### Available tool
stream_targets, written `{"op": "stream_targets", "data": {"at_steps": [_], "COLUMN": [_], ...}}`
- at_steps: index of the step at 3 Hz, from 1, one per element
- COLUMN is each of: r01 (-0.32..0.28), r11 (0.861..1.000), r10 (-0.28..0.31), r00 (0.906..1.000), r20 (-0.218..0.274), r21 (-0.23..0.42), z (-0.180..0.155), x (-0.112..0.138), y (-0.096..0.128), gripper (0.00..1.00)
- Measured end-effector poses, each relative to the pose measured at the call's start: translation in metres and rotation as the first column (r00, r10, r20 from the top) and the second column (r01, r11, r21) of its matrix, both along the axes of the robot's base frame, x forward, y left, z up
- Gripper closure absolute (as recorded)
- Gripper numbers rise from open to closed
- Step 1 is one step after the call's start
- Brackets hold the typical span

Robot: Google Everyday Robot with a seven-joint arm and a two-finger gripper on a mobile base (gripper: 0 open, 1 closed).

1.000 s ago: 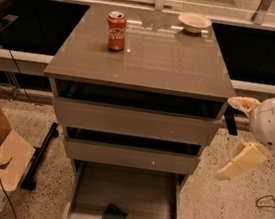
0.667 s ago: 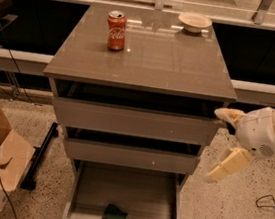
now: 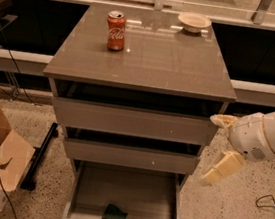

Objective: Pick sponge from bottom drawer and place on counter

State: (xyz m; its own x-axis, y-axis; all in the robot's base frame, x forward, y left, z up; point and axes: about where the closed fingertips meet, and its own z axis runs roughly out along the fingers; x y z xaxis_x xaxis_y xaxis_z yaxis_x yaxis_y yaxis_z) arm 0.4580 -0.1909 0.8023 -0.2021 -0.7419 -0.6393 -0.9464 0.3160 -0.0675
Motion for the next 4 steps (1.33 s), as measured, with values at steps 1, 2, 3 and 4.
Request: {"op": "stream_targets", "data": {"at_steps": [1, 2, 3, 4], "r01": [0.014, 0.062, 0.106, 0.124], "r11": [0.998, 0.985, 0.957, 0.926], "r10": [-0.012, -0.046, -0.073, -0.069], "r00": [0.9987, 0.9937, 0.9891, 0.9842], "r20": [-0.049, -0.102, -0.128, -0.163], "r21": [0.058, 0.160, 0.272, 0.357], "z": [-0.036, -0.085, -0.144, -0.189], "x": [-0.005, -0.007, -0.005, -0.004], "y": [0.016, 0.041, 0.078, 0.104], "gripper": [0.00, 0.00, 0.00, 0.00]}}
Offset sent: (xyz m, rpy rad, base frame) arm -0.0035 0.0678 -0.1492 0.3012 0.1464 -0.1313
